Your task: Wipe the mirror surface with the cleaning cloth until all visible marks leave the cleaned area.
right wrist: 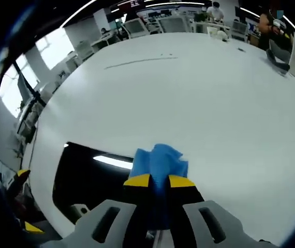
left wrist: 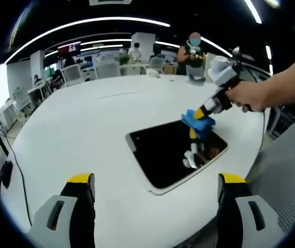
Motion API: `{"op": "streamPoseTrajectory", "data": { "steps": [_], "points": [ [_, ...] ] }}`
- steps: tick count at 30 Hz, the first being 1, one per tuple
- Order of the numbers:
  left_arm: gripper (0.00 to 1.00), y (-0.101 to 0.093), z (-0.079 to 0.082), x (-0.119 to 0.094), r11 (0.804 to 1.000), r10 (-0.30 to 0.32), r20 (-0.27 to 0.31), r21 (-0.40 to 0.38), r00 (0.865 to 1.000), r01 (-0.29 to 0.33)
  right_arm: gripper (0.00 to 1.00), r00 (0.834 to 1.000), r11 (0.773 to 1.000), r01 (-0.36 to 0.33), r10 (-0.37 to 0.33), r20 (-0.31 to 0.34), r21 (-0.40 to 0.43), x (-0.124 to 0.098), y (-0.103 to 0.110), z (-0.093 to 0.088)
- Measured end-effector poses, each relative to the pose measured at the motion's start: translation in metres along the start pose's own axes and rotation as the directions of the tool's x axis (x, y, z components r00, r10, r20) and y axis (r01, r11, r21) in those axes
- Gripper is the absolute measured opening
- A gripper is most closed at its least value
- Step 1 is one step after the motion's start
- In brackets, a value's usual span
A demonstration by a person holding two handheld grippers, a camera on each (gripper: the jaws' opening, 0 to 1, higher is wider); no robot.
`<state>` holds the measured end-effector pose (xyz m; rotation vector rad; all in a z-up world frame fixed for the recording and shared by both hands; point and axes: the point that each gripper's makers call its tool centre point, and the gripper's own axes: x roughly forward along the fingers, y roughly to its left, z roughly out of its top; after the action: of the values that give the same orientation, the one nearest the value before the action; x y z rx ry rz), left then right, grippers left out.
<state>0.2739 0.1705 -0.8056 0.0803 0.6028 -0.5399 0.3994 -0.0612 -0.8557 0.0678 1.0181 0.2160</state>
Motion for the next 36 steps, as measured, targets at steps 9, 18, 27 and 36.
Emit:
{"op": "streamPoseTrajectory", "data": {
  "steps": [9, 18, 27, 36],
  "points": [
    [0.99, 0.001, 0.000, 0.000, 1.000, 0.005, -0.003, 0.001, 1.000, -0.005, 0.07, 1.000, 1.000, -0.011, 0.011, 0.004, -0.012, -0.005, 0.010, 0.001],
    [0.99, -0.001, 0.000, 0.000, 1.000, 0.000, -0.003, 0.002, 1.000, 0.000, 0.06, 1.000, 0.999, -0.024, 0.024, -0.002, -0.024, -0.003, 0.025, 0.001],
    [0.99, -0.003, 0.000, 0.000, 1.000, -0.009, -0.007, 0.004, 1.000, 0.009, 0.06, 1.000, 0.999, -0.028, 0.028, -0.009, -0.020, 0.004, 0.035, 0.005],
    [0.99, -0.003, -0.001, 0.000, 1.000, -0.013, -0.011, 0.011, 1.000, 0.013, 0.06, 0.999, 0.999, -0.047, 0.047, -0.022, -0.011, 0.010, 0.054, 0.008]
  ]
}}
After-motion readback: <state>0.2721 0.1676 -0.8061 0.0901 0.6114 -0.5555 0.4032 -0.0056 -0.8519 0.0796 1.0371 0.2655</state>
